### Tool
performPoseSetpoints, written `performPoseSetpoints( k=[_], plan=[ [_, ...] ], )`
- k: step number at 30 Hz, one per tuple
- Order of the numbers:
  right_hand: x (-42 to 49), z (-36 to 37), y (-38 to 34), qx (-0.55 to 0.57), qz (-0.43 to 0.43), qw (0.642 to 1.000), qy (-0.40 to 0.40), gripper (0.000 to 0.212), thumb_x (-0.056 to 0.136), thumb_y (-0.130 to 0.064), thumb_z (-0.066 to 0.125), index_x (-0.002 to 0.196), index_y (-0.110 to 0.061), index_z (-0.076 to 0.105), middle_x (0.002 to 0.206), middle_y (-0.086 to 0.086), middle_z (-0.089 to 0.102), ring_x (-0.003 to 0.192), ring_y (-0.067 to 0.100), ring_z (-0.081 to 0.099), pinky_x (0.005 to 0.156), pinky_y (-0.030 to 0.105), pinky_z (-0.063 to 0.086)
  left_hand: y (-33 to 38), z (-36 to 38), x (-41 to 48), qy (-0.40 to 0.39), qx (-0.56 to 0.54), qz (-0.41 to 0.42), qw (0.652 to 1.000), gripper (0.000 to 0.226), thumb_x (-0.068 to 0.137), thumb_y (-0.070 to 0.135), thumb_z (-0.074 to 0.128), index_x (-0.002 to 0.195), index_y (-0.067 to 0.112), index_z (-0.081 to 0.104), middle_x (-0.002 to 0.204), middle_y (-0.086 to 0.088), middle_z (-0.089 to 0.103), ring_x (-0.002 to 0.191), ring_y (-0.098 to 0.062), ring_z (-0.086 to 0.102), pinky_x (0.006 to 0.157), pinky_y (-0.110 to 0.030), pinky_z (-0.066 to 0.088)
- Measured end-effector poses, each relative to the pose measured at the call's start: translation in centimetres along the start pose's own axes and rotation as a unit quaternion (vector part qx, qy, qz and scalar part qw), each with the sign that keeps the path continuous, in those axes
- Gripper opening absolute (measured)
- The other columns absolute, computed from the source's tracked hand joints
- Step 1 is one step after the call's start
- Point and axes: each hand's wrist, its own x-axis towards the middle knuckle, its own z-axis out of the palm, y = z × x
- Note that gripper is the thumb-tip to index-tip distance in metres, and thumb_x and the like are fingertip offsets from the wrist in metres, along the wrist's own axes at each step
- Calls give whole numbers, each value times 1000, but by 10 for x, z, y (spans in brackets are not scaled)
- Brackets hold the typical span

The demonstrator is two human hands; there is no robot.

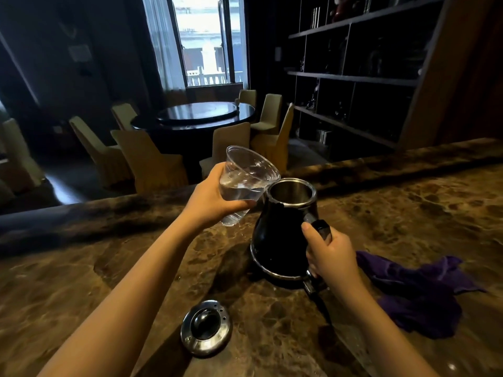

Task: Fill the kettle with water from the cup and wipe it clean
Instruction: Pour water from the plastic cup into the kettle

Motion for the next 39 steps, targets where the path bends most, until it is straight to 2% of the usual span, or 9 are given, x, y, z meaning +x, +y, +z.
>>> performPoseSetpoints(
  k=[4,9,14,16,20,26,30,34,39],
  plan=[
    [1,-2,-1,2,2,1000,0,43,88,-24,58,47,-25,46,35,-6,44,32,9,40,35,20,32,5,0,8,-20,34,9,999,80,60,40,80,126,27,39,111,12,53,97,-6,52,70,-10,36],
    [3,-2,0,-9,-5,1000,-3,39,88,-25,57,51,-20,44,36,-7,44,35,8,40,39,22,32,11,-3,15,-42,82,19,996,83,61,37,80,130,25,37,124,1,56,100,-9,49,79,-18,36],
    [3,-2,1,-16,-12,1000,-3,39,88,-26,57,51,-21,45,36,-7,45,36,7,41,42,24,33,17,-6,19,-54,105,29,993,80,61,34,80,129,28,38,121,1,58,96,-9,50,70,-8,33],
    [3,-2,1,-14,-14,1000,-1,42,88,-26,58,48,-23,44,36,-7,45,36,7,41,41,24,32,20,-6,20,-64,119,34,990,81,61,34,80,129,28,37,123,0,57,96,-9,49,71,-11,34],
    [4,-3,1,-14,-18,1000,0,42,87,-26,58,48,-24,45,36,-8,46,36,5,41,39,18,33,25,-7,22,-71,141,35,987,83,61,34,80,131,25,36,128,-5,56,99,-9,47,82,-24,37],
    [3,-3,0,-21,-10,1000,-3,37,88,-27,58,53,-16,46,38,-7,45,35,5,41,37,17,34,32,-12,24,-80,173,42,981,87,61,34,80,133,23,34,131,-7,54,109,-14,47,86,-26,36],
    [3,-4,-1,-28,-11,1000,-4,37,88,-27,58,54,-15,47,39,-7,45,34,5,42,37,17,35,34,-16,25,-78,187,48,978,85,62,32,80,133,24,35,130,-7,55,106,-14,48,84,-27,37],
    [2,-4,-2,-26,-17,999,-4,38,87,-33,57,54,-16,46,41,-7,44,36,6,41,39,19,35,34,-17,26,-79,219,57,971,84,62,30,80,132,23,35,129,-8,55,113,-24,52,86,-33,42],
    [1,-3,-2,-32,-22,999,-8,39,86,-37,56,55,-16,46,41,-7,45,37,7,42,41,22,36,34,-17,25,-83,247,64,963,82,61,28,81,129,23,36,127,-7,56,111,-23,52,85,-34,44]
  ],
)
